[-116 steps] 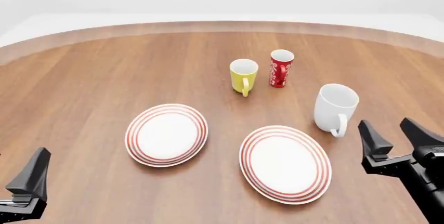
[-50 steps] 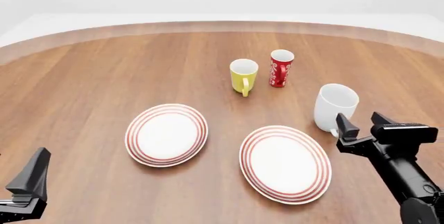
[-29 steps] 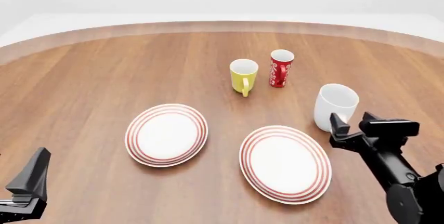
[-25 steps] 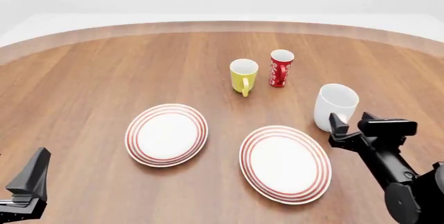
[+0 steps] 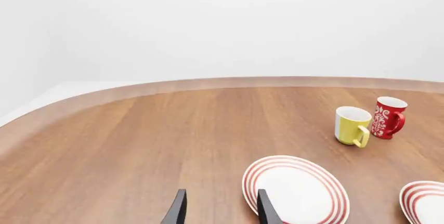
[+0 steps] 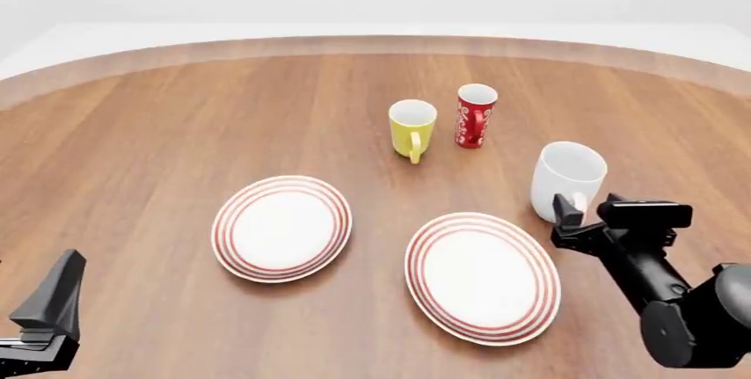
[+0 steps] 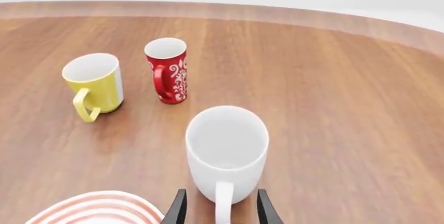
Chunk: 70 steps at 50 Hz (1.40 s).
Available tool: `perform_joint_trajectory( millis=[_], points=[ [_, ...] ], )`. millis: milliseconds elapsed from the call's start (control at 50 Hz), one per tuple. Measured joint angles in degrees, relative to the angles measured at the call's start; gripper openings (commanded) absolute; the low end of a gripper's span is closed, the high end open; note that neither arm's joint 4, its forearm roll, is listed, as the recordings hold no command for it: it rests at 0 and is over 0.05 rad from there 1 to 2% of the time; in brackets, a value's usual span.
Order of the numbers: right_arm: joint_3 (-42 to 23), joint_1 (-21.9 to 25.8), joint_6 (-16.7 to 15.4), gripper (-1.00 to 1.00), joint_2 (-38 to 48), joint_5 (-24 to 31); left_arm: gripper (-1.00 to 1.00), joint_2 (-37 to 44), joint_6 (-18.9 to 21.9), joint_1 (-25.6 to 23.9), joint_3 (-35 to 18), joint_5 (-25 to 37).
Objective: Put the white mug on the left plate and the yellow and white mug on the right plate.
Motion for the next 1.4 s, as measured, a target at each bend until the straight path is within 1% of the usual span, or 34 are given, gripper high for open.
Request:
perform_joint_trajectory(
  millis=[740, 1100, 1120, 1400],
  points=[
    [-3.50, -0.18, 0.73, 1.00, 7.38, -0.08, 1.00, 0.00, 0.00, 0.00, 0.00, 0.00],
    [-4.20, -0.13, 1.11, 1.00, 9.32, -0.06, 1.00, 0.00, 0.00, 0.00, 0.00, 0.00],
    [-4.22, -0.15, 1.10, -1.00, 9.37, -0.06, 1.00, 0.00, 0.00, 0.00, 0.00, 0.00],
    [-4.17, -0.52, 0.74, -1.00, 9.21, -0.09, 1.00, 0.00, 0.00, 0.00, 0.00, 0.00]
  ],
)
